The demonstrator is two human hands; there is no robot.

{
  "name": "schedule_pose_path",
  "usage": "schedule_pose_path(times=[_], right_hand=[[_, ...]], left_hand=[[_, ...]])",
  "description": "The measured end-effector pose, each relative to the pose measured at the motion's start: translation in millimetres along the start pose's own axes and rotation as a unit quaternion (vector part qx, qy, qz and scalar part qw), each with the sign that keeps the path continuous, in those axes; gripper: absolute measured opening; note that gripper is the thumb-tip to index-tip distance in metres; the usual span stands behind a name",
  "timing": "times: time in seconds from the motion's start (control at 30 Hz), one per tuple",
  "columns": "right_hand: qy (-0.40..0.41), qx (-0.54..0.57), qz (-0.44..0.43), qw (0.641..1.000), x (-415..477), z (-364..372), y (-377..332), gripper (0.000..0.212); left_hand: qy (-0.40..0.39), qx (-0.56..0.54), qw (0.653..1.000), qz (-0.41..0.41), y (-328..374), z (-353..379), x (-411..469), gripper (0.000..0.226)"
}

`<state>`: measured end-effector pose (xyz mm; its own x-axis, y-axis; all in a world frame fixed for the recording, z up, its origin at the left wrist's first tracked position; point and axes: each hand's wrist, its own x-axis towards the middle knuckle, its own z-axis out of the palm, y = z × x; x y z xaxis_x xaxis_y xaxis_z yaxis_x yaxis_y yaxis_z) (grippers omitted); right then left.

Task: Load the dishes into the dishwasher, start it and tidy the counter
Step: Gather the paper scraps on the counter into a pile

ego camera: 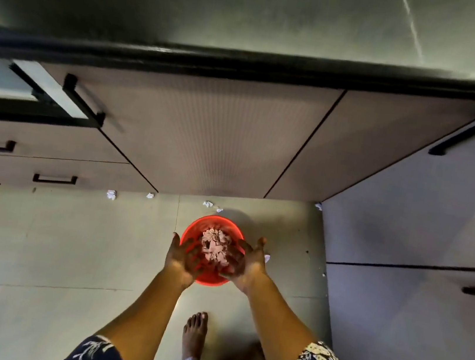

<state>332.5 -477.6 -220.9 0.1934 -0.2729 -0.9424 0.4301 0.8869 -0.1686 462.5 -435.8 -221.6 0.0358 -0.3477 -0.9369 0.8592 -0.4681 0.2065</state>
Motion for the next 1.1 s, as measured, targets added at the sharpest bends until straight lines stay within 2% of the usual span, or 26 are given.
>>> schedule_pose_path(times=[0.1,0.23,0.3,0.4,0.43,0.47,0.5,0.57,0.6,0.63,0.67,0.77,0.87,0.93,1.1], right_hand=[[0.001,-0.045,-0.045,0.998,-38.6,-2.4,7.0,0.074],[0.03,-0.183,-0.081,0.979,-95.9,-13.0,10.8,0.036],[0.068,-0.217,-0.084,0.97,-98.3,-33.7,19.9,0.025],[0.125,-0.222,-0.065,0.965,-63.4,-69.1,36.8,0.017],[0.144,-0.231,-0.053,0.961,-42.5,-79.9,39.0,0.017],[0.154,-0.273,-0.039,0.949,-19.4,-90.5,40.3,0.018],[0.162,-0.344,-0.029,0.924,12.2,-104.6,42.4,0.021],[0.182,-0.482,-0.061,0.855,75.0,-133.3,45.8,0.03],[0.18,-0.525,-0.088,0.827,109.9,-149.7,49.3,0.033],[0.18,-0.56,-0.117,0.8,143.9,-166.0,51.3,0.034],[0.19,-0.589,-0.137,0.774,182.1,-182.6,55.2,0.036],[0.251,-0.612,-0.172,0.73,280.4,-212.8,46.6,0.045],[0.304,-0.608,-0.234,0.695,364.4,-227.4,33.7,0.053],[0.331,-0.619,-0.24,0.671,405.2,-231.9,24.6,0.058],[0.331,-0.683,-0.249,0.602,440.4,-235.9,42.1,0.035]], left_hand=[[-0.029,0.044,0.998,0.025,0.1,1.7,-40.7,0.057],[-0.008,0.196,0.978,0.078,-8.8,-1.0,-84.6,0.036],[0.007,0.292,0.95,0.109,-24.8,-5.9,-93.3,0.027],[0.027,0.417,0.894,0.164,-54.8,-23.7,-60.9,0.02],[0.031,0.472,0.863,0.178,-66.6,-31.5,-40.3,0.021],[0.034,0.541,0.818,0.193,-78.2,-39.8,-18.4,0.024],[0.039,0.614,0.759,0.213,-92.1,-50.2,11.3,0.031],[0.05,0.737,0.619,0.267,-113.1,-70.1,67.1,0.047],[0.063,0.767,0.566,0.295,-124.0,-80.0,97.3,0.053],[0.079,0.775,0.533,0.331,-130.9,-88.6,127.3,0.058],[0.101,0.768,0.52,0.361,-135.6,-100.1,158.8,0.065],[0.192,0.721,0.535,0.396,-119.5,-115.0,230.4,0.082],[0.235,0.694,0.509,0.451,-92.1,-126.1,271.4,0.08],[0.238,0.678,0.501,0.481,-81.9,-131.2,283.3,0.079],[0.256,0.645,0.517,0.501,-85.3,-129.0,287.8,0.077]])
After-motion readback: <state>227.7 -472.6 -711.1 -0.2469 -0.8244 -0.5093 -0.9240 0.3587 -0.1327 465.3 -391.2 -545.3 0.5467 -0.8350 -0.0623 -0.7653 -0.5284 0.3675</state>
